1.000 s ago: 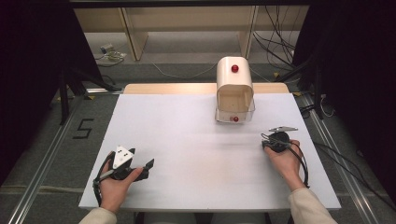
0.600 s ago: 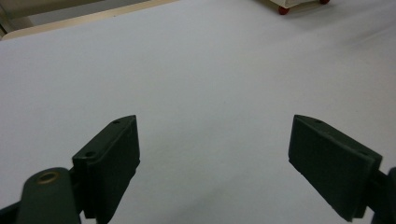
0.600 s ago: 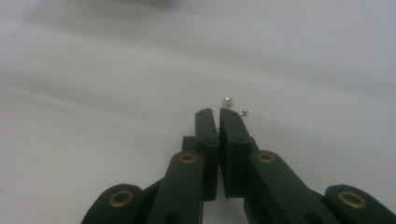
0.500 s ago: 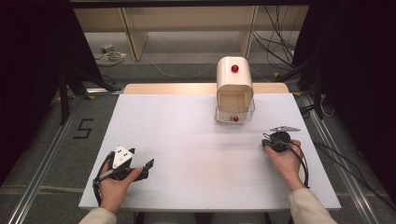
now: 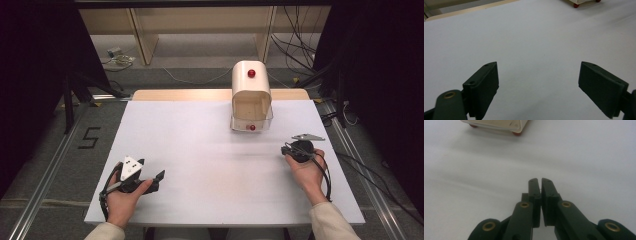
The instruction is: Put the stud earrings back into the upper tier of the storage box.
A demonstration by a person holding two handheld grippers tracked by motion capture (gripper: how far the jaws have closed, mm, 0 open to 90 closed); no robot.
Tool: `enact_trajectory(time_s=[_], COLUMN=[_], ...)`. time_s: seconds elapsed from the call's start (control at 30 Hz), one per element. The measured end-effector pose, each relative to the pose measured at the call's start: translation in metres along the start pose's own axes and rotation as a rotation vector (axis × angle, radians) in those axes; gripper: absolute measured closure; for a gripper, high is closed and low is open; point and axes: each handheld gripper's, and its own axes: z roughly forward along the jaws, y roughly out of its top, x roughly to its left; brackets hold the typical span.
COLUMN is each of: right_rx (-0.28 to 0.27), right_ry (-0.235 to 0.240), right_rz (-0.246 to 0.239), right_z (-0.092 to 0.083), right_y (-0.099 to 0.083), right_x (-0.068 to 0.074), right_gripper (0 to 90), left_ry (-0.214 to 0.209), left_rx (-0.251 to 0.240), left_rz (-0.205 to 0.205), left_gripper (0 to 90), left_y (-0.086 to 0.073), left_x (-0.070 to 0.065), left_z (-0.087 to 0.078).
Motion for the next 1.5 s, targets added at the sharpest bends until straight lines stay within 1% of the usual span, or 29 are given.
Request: enact_trajectory(time_s=[0.17,0.27,0.4,0.6,1.03,1.07,1.27,1.5], right_rx=[-0.015,-0.035,-0.058,-0.081,-0.113,-0.115,-0.129,-0.148], right_ry=[0.002,0.006,0.004,0.008,0.012,0.011,0.013,0.018], right_rz=[0.004,0.002,0.004,0.002,0.006,0.008,0.008,0.003], right_z=[-0.004,-0.006,-0.011,-0.015,-0.02,-0.02,-0.023,-0.025], right_y=[0.002,0.004,0.006,0.009,0.015,0.015,0.018,0.022], right_x=[0.001,0.001,0.002,0.003,0.004,0.004,0.005,0.008], right_gripper=[87.2,87.2,87.2,87.3,87.3,87.3,87.3,87.3], left_ry=[-0.001,0.0,-0.002,-0.003,-0.001,-0.001,0.0,0.0], left_rx=[0.005,0.001,0.005,0.005,0.007,0.002,0.007,0.007], left_rz=[0.006,0.001,0.004,0.005,0.003,-0.002,0.006,0.005], left_gripper=[16.2,16.2,16.2,16.2,16.2,16.2,16.2,16.2], left_y=[0.0,0.0,0.0,0.0,0.0,0.0,0.0,0.0], left_x=[0.0,0.0,0.0,0.0,0.0,0.0,0.0,0.0], left_z=[0.0,0.0,0.0,0.0,0.0,0.0,0.0,0.0])
